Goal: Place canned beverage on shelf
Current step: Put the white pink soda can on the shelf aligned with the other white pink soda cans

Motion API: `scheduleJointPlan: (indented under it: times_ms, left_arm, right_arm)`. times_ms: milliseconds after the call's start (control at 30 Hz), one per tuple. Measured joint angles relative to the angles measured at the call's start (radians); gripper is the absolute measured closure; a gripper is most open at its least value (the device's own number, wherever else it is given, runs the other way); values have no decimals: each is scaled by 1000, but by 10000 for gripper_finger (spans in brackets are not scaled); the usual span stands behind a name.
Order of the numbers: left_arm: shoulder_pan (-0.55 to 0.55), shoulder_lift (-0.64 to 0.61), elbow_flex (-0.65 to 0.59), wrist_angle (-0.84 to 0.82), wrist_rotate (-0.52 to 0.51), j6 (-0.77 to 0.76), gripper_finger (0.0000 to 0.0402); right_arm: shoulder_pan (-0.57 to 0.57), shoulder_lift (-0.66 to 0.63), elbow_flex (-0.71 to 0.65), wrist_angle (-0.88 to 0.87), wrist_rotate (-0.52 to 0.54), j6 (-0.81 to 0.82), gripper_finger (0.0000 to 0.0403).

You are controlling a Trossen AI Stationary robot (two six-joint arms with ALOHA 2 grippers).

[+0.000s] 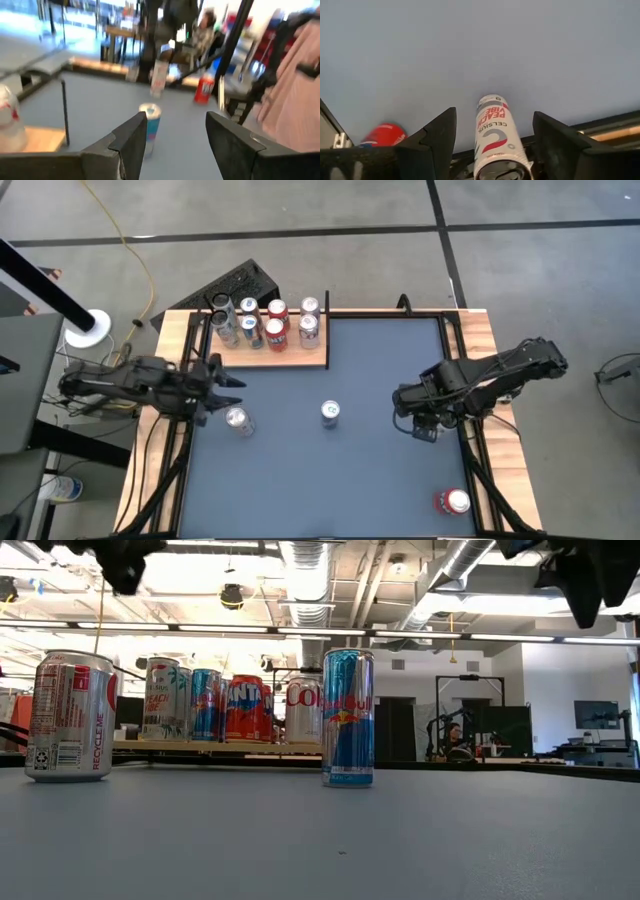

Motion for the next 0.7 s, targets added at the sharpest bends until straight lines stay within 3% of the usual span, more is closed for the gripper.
scheduleJointPlan:
  times_ms: [267, 700]
  left_arm:
    - [0, -161, 0, 18, -20, -17, 210]
    - [0, -150, -8, 28, -20, -25, 210]
  right_arm:
    - [2, 0, 0, 3, 41, -23, 154]
    - [2, 0, 0, 8, 17, -131, 154]
